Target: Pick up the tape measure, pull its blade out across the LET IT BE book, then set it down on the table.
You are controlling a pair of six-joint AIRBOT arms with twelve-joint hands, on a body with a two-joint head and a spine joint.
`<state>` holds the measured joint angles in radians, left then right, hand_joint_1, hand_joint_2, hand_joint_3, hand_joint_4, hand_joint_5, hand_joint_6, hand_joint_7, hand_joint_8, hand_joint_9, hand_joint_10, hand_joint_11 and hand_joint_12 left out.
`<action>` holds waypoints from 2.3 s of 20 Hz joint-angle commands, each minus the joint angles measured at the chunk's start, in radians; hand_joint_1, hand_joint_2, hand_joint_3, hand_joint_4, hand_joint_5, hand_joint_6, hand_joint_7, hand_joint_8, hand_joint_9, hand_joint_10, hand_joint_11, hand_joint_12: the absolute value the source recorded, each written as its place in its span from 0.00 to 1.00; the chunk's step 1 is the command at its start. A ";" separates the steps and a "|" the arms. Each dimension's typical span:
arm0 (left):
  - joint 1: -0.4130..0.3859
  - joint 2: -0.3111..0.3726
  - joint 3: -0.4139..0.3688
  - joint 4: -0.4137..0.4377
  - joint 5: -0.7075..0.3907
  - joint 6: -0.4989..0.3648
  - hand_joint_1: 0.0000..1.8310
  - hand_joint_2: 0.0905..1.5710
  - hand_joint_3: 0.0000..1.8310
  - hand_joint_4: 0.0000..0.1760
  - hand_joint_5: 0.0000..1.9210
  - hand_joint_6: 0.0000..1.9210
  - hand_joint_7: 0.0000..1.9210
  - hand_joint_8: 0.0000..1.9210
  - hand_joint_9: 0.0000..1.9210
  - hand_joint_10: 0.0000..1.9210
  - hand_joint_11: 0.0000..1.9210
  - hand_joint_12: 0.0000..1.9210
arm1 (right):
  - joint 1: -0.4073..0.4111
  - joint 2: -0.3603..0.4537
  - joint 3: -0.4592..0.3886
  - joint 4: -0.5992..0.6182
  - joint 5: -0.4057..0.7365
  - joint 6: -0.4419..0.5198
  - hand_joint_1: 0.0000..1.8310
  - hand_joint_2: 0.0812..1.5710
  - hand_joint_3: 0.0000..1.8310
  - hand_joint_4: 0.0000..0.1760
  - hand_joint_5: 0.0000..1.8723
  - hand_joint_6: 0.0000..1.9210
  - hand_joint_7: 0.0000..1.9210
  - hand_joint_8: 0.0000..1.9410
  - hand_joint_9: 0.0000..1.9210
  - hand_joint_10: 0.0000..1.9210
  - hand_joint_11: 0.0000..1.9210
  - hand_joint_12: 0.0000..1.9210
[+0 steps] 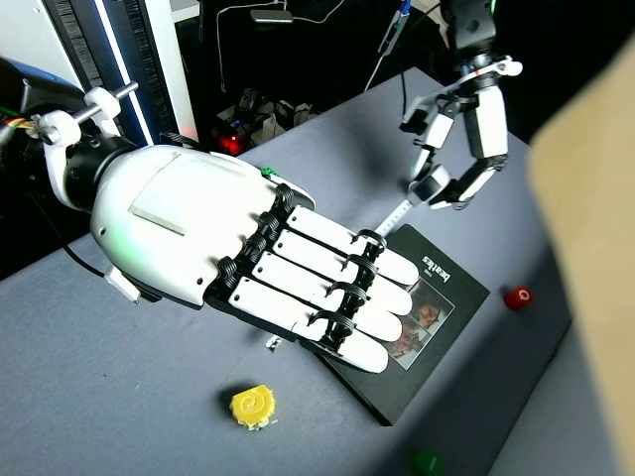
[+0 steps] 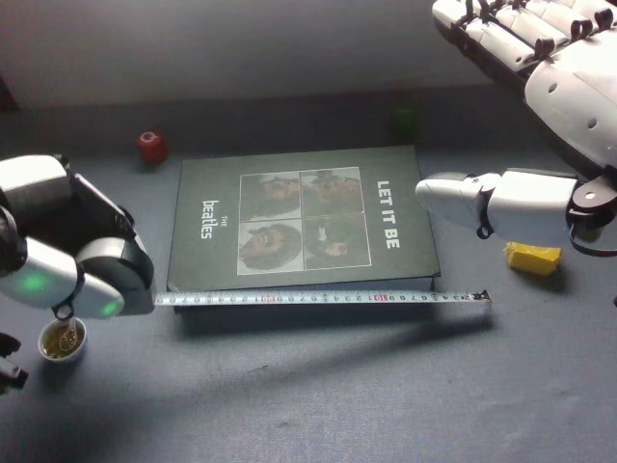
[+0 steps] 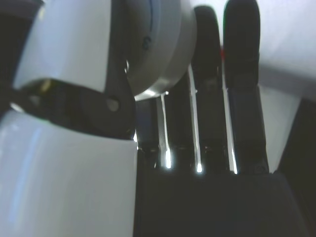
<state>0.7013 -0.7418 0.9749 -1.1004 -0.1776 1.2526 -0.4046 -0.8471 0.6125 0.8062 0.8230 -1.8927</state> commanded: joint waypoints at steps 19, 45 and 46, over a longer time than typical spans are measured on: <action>0.045 -0.048 -0.036 -0.122 -0.129 -0.011 0.76 0.67 0.00 0.00 0.52 0.40 0.57 0.45 0.48 0.62 0.46 0.51 | 0.001 0.006 -0.003 -0.063 0.089 -0.002 0.13 0.64 0.00 0.00 0.00 0.00 0.00 0.00 0.00 0.00 0.00 0.05; 0.061 -0.082 0.011 -0.076 -0.152 -0.010 0.25 0.65 0.00 0.00 0.33 0.00 0.33 0.00 0.30 0.00 0.20 0.31 | -0.014 0.004 -0.008 -0.078 0.090 -0.002 0.12 0.66 0.00 0.00 0.00 0.00 0.00 0.00 0.00 0.00 0.00 0.06; 0.059 -0.081 0.014 -0.075 -0.152 -0.010 0.24 0.64 0.00 0.00 0.33 0.00 0.33 0.00 0.30 0.00 0.20 0.31 | -0.014 0.004 -0.008 -0.078 0.090 -0.002 0.12 0.66 0.00 0.00 0.00 0.00 0.00 0.00 0.00 0.00 0.00 0.06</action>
<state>0.7738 -0.8211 0.9852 -1.1885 -0.2745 1.2518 -0.4282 -0.8474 0.6071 0.7902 0.8219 -1.8988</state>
